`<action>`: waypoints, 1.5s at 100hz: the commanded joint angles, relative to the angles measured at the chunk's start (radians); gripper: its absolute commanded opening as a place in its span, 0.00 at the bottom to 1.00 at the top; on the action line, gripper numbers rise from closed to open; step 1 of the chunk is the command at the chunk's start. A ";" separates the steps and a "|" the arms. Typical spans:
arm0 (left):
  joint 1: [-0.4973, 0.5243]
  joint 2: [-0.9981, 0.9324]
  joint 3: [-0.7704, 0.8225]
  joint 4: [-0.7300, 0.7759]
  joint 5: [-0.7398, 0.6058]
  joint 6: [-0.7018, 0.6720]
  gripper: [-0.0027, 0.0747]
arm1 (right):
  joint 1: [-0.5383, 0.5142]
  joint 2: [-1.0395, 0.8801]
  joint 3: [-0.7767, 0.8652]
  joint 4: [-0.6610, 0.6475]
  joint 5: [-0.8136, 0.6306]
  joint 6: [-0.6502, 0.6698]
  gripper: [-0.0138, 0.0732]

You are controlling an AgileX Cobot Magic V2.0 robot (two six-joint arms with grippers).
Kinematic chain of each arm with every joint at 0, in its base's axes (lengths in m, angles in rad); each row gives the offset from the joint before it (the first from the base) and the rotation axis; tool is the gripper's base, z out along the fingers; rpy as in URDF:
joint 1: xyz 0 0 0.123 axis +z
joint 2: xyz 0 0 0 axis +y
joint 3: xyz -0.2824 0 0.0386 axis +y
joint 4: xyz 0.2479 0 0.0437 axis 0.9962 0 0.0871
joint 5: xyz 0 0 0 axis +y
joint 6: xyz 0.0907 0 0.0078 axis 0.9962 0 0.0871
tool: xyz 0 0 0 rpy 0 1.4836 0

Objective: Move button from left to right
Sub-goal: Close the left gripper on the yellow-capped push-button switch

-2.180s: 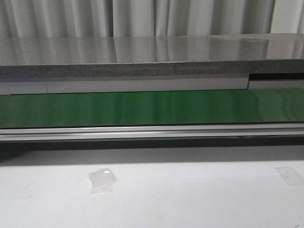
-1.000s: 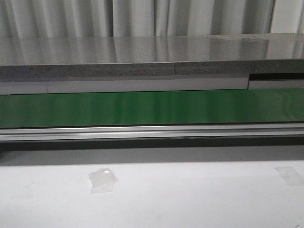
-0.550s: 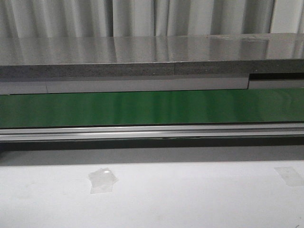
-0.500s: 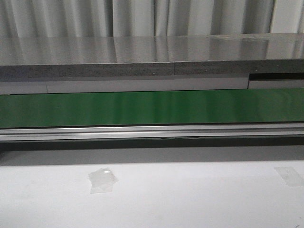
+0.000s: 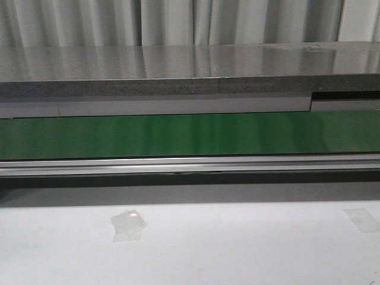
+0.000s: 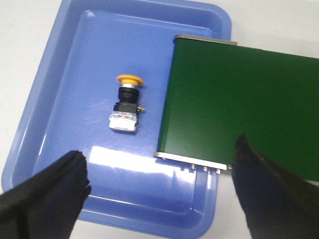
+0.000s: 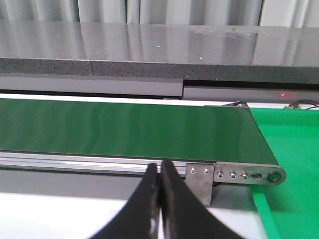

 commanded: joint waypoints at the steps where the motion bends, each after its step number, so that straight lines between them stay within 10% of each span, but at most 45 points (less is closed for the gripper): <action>1: 0.027 0.047 -0.064 -0.005 -0.065 0.007 0.78 | -0.007 -0.014 -0.016 0.003 -0.081 -0.003 0.08; 150: 0.086 0.680 -0.300 -0.014 -0.144 0.010 0.76 | -0.007 -0.014 -0.016 0.003 -0.081 -0.003 0.08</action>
